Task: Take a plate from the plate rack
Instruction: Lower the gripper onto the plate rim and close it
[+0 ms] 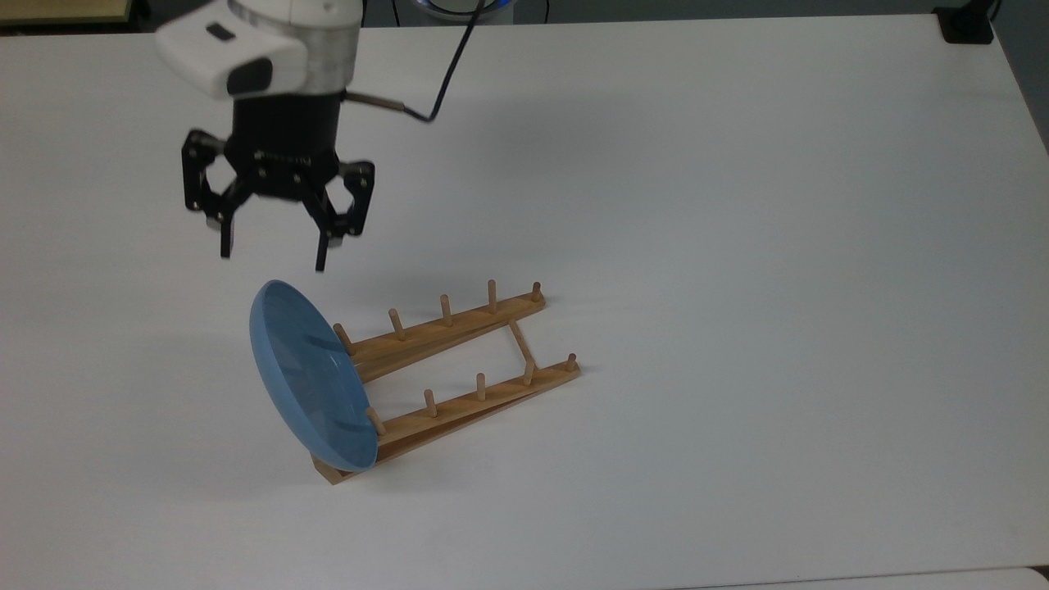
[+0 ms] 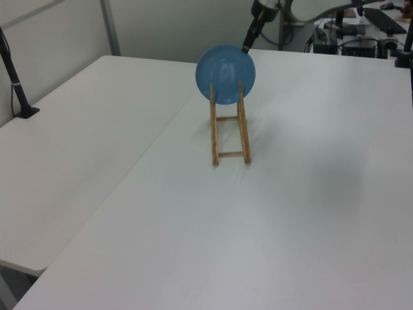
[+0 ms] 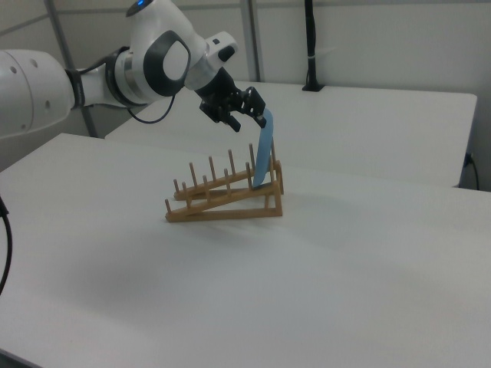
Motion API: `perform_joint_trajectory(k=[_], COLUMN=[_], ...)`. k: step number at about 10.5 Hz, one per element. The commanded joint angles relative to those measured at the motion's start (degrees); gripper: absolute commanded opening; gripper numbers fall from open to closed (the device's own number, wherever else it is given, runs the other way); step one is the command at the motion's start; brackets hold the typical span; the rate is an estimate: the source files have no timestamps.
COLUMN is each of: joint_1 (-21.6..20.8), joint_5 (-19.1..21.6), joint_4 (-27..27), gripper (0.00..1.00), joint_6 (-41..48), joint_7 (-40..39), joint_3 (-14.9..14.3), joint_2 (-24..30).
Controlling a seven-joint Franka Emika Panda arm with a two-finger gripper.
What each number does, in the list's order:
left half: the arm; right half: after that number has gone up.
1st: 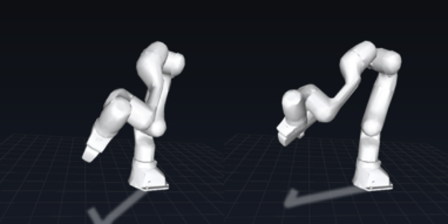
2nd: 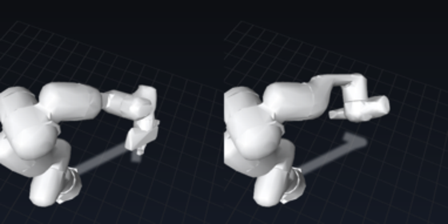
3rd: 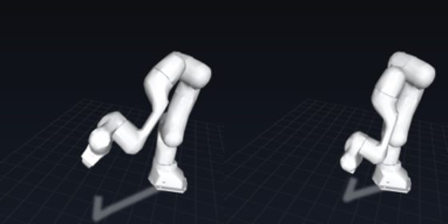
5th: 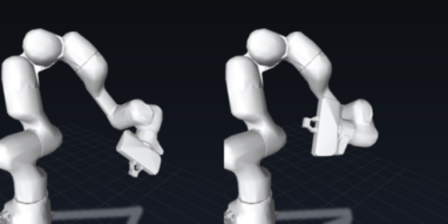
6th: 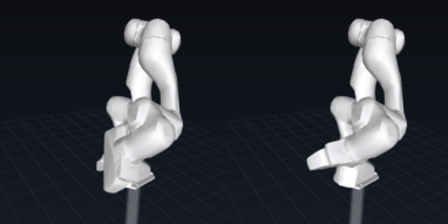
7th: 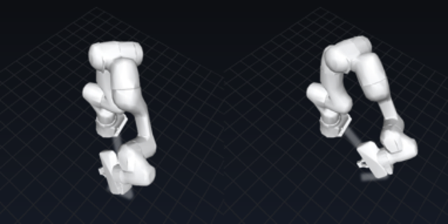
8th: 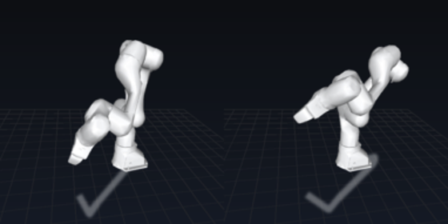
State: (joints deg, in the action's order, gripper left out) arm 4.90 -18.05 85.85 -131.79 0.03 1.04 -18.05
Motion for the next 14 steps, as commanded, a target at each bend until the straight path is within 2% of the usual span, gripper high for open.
perform_joint_trajectory(k=[1,4,6,10,14], joint_1=[-1.9,-1.9,-1.9,-1.9,-1.9], joint_5=[-4.8,-13.2,-16.5,-16.7,-16.6], joint_4=[-4.6,-5.2,-5.3,-5.3,-5.5], gripper=[0.59,0.51,0.41,0.17,0.05], joint_6=[-1.6,-4.4,-5.1,-5.2,-5.1], joint_7=[2.8,9.6,11.3,11.4,11.4], joint_3=[-1.2,-1.3,-1.3,-1.3,-1.3], joint_2=[-3.7,-6.4,-7.4,-7.4,-5.6])
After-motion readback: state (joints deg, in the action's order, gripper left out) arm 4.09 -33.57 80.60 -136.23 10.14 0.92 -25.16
